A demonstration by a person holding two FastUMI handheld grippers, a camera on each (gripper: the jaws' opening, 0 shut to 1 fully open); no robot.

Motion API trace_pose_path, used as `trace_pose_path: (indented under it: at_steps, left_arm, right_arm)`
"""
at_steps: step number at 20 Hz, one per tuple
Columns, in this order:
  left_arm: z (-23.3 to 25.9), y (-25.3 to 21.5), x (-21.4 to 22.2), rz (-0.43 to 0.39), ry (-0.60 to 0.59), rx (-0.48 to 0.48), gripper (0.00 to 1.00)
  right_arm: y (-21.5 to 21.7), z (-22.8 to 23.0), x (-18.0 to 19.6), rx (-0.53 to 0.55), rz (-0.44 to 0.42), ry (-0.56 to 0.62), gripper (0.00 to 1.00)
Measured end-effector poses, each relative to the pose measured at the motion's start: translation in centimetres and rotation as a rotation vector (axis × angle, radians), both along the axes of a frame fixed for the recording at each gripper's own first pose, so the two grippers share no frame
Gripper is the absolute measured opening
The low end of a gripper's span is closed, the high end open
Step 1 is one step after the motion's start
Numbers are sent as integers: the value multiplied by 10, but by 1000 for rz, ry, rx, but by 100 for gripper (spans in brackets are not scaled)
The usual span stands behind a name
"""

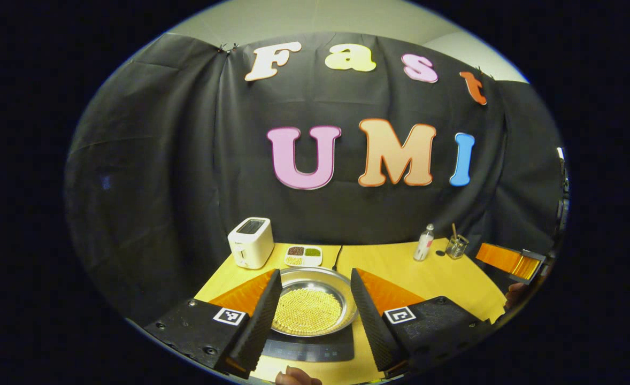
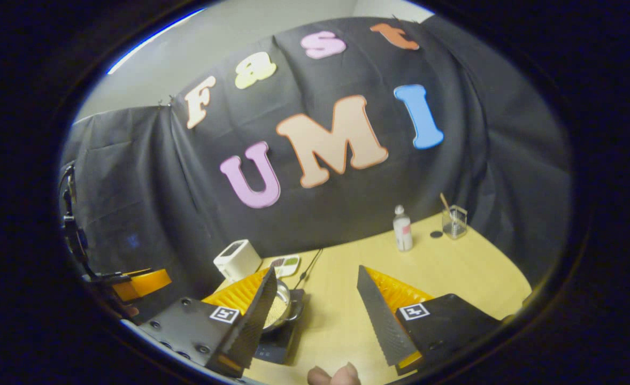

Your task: First push the handle of the pot to place it horizontally, then grasp the pot with both hands and set it on the induction cooktop.

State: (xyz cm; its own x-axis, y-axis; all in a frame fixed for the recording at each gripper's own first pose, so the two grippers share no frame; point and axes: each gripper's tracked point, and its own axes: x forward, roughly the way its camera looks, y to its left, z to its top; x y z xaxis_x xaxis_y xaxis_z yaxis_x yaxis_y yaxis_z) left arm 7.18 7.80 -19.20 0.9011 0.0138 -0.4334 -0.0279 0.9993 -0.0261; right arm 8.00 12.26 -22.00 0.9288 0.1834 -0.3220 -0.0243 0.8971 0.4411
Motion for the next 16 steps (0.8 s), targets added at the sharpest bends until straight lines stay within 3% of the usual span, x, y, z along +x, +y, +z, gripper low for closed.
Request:
trace_pose_path:
  at_steps: [2, 3, 4, 5, 7, 9, 13, 14, 16]
  left_arm:
    - [28, -11, -10, -31, -59, 9, 80]
    - [41, -15, -14, -49, -93, 22, 80]
    - [53, -18, -19, -60, -131, 34, 80]
    - [64, -20, -23, -67, -161, 44, 80]
    - [83, -25, -40, -76, -193, 44, 82]
    - [93, -29, -58, -76, -220, 18, 82]
    - [100, -28, -89, -80, -234, -7, 82]
    - [102, -29, -95, -85, -239, -7, 82]
    - [112, -36, -106, -105, -273, -16, 82]
  right_arm:
    - [-13, 20, -11, -24, -23, -34, 92]
    - [-18, 34, -14, -49, -36, -59, 87]
    - [-21, 51, -18, -71, -35, -97, 92]
    - [-17, 69, -24, -77, -25, -141, 87]
    - [-11, 102, -40, -77, -17, -197, 93]
    - [-13, 124, -54, -128, -25, -244, 88]
    - [-14, 152, -90, -232, -47, -290, 94]
    - [-16, 157, -99, -254, -53, -297, 90]
    - [-20, 163, -119, -293, -63, -287, 92]
